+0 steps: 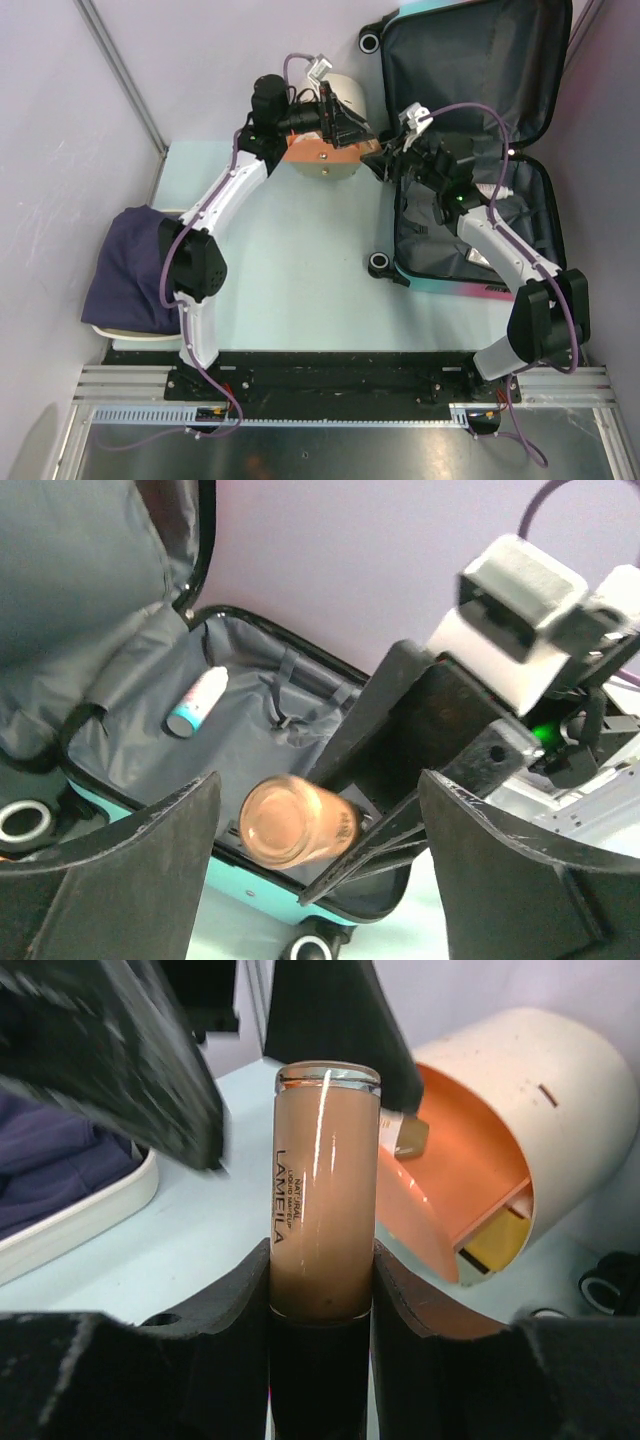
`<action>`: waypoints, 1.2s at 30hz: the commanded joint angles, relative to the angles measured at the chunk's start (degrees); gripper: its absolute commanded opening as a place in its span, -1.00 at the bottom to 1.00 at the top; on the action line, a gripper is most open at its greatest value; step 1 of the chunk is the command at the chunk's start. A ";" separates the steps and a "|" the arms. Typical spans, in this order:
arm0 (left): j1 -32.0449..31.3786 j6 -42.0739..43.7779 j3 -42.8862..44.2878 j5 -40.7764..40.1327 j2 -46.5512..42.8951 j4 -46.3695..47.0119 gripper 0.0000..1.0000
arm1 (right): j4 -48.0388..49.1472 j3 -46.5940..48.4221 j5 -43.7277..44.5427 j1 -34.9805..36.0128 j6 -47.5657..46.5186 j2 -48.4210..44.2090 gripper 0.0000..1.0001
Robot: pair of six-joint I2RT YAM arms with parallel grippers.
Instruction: Open, take out, and arrange the luggage
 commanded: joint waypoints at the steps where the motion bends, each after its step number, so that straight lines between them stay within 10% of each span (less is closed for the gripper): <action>1: 0.59 -11.24 -4.24 -0.79 -2.67 9.90 0.66 | 10.89 1.09 6.75 1.88 -0.10 0.18 -1.00; 18: 1.03 -19.15 -7.94 -4.04 -3.11 17.10 0.26 | 13.70 1.09 6.05 3.55 1.39 1.94 -1.00; 22: 1.11 -18.89 -8.12 -4.83 -2.85 17.72 -0.37 | 14.06 1.17 6.67 4.35 1.57 2.38 -0.98; 25: 1.46 -16.19 -7.85 -6.32 -3.38 17.99 -0.94 | 12.74 1.09 6.93 4.26 1.48 2.38 -0.19; 29: 3.39 -10.21 -5.41 -8.96 -3.64 16.06 -1.00 | 9.84 1.17 7.54 2.33 1.92 1.50 0.85; 36: 5.16 16.23 1.02 -19.76 -3.29 -0.72 -1.00 | 3.96 1.17 5.88 -5.40 3.77 -0.26 0.99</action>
